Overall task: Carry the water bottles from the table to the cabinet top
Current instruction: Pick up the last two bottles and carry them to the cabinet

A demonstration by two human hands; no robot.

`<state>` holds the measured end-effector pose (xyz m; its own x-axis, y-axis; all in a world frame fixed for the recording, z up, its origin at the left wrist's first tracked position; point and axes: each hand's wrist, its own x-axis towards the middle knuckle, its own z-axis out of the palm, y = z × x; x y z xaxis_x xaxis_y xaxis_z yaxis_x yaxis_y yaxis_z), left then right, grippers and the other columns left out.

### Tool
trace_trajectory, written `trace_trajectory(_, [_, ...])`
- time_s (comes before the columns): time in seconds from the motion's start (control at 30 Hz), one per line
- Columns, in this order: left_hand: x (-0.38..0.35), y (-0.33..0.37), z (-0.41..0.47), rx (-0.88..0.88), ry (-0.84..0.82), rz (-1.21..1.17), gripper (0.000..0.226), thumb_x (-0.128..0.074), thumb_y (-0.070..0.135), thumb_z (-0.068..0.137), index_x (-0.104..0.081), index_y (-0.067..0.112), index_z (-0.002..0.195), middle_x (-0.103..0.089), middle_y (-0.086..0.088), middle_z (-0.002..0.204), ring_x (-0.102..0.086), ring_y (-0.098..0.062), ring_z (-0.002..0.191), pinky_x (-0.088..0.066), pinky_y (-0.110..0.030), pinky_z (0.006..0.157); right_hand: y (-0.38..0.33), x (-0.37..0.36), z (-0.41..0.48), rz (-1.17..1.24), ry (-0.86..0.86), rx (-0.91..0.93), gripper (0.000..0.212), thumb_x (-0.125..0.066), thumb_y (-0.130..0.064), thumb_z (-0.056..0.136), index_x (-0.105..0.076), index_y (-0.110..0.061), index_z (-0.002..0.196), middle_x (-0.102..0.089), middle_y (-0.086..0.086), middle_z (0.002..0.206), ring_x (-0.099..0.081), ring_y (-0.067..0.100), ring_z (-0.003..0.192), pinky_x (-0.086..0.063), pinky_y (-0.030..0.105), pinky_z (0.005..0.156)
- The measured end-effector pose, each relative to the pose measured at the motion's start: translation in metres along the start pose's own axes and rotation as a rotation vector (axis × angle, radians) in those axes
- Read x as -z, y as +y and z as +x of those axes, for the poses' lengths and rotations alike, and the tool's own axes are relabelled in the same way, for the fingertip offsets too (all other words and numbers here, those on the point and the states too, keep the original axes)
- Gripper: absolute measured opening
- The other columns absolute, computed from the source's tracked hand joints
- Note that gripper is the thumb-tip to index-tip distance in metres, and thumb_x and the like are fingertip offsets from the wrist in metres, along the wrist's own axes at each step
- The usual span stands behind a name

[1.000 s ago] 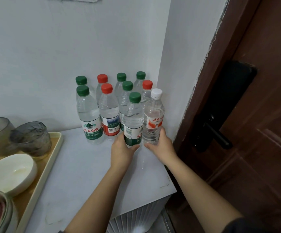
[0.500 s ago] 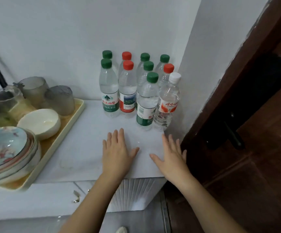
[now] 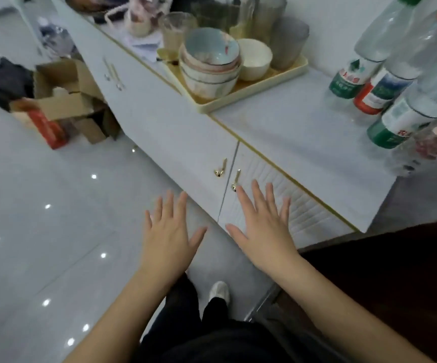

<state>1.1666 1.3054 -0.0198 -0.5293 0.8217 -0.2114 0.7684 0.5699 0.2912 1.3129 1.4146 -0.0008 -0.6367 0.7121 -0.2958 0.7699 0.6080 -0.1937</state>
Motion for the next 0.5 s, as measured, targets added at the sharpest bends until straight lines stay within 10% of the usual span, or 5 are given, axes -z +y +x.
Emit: trace_trajectory(0.5, [-0.03, -0.208, -0.192, 0.738, -0.175, -0.263, 0.078, -0.034, 0.06, 0.095, -0.002, 0.022, 0.155, 0.002, -0.008, 0.163, 0.001, -0.03, 0.15, -0.004, -0.052, 0.118, -0.255, -0.122, -0.034, -0.466, -0.474, 0.701, 0.075, -0.031, -0.06, 0.098, 0.004, -0.028, 0.156, 0.008, 0.008, 0.165, 0.015, 0.034, 0.15, 0.007, 0.064, 0.116])
